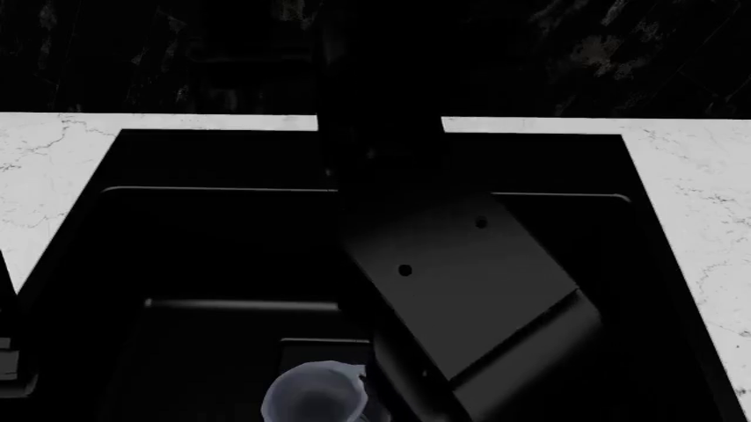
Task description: Turn the sink spout to the right.
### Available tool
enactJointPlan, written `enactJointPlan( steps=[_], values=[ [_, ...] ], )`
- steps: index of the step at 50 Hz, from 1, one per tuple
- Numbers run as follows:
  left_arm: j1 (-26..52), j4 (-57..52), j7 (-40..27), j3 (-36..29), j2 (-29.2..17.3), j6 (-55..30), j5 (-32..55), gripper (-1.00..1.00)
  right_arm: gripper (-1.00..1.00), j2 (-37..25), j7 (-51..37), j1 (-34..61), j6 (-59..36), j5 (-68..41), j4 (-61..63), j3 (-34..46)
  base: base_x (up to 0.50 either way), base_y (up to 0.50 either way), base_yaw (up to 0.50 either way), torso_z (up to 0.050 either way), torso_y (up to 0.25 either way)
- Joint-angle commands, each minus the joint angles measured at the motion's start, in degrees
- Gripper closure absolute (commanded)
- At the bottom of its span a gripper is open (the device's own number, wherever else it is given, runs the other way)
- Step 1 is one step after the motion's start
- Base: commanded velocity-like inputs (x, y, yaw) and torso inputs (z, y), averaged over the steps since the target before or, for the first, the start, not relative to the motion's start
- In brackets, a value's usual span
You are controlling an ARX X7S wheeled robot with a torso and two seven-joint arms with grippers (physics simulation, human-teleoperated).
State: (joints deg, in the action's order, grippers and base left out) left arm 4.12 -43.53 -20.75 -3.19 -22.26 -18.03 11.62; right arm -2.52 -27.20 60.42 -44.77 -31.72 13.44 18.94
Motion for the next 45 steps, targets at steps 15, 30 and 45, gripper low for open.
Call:
enactJointPlan(
  steps=[15,30,45],
  values=[
    [-0.2,0.3,0.2,0.1,-0.4,1.0,1.1,-1.0,-1.0,0.2,2.6,5.4,8.0,-0.1,-14.0,3.4,0.0,0.0,0.0,0.0,0.0],
    [-0.2,-0.1,-0.1,0.1,-0.6,0.6,1.5,-1.0,-1.0,0.5,3.8,8.3,12.4,-0.8,-21.6,5.0,0.0,0.0,0.0,0.0,0.0],
    [0.0,0.2,-0.4,-0.3,-0.8,0.6,1.3,-1.0,-1.0,0.3,5.3,10.2,16.2,-1.3,-28.6,6.8,0.0,0.0,0.0,0.0,0.0]
  ],
)
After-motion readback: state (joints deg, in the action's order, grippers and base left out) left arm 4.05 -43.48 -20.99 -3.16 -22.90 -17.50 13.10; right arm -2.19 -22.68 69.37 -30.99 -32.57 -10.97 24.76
